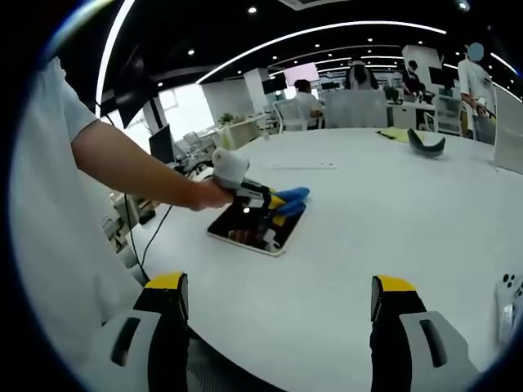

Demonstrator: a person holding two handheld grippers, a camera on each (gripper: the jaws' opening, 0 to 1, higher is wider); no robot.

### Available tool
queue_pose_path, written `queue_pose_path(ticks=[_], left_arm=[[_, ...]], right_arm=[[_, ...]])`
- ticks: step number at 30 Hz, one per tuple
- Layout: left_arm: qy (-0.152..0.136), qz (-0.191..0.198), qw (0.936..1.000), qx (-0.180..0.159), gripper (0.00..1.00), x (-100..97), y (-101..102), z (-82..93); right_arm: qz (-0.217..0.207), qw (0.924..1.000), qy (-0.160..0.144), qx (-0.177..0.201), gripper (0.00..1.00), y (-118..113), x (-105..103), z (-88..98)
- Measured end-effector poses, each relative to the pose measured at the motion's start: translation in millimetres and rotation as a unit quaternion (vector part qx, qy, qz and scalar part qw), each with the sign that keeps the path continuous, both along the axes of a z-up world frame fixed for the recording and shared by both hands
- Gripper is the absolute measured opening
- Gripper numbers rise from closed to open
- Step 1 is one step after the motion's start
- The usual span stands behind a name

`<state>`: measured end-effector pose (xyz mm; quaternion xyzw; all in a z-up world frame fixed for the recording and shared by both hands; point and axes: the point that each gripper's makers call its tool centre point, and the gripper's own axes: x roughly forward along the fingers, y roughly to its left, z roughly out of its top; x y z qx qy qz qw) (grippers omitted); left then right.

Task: Wipe the mirror surface with the cleaning cloth until all visible marks leave the cleaned area.

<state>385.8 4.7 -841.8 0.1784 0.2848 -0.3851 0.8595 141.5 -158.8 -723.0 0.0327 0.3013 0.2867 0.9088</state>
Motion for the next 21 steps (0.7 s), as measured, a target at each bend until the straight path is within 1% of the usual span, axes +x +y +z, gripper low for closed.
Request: queue_pose_path(ticks=[6,9,11,12,15,21], left_arm=[[0.001,0.011,0.9999,-0.002,0.07,1.9,0.4,-0.3],[0.005,0.024,0.9997,-0.007,0.07,1.9,0.9,-0.5],[0.007,0.046,0.9988,-0.015,0.07,1.2,1.6,0.0],[0.012,0.067,0.9972,-0.032,0.07,0.4,2.0,0.3],[0.003,0.066,0.9974,-0.029,0.07,-4.1,4.0,-0.6],[0.003,0.076,0.9966,-0.033,0.07,-11.6,7.6,-0.7]], right_arm=[[0.003,1.0,-0.003,-0.002,0.92,-0.4,0.1,4.1],[0.004,1.0,-0.004,-0.005,0.92,-1.4,-0.6,4.2],[0.004,1.0,-0.004,-0.006,0.92,-2.1,-1.3,4.2],[0.003,1.0,-0.005,-0.005,0.92,-2.6,-1.3,4.4],[0.001,1.0,-0.005,-0.005,0.92,-3.4,-2.6,4.6],[0.003,1.0,-0.003,-0.002,0.92,-1.3,-5.0,2.3]])
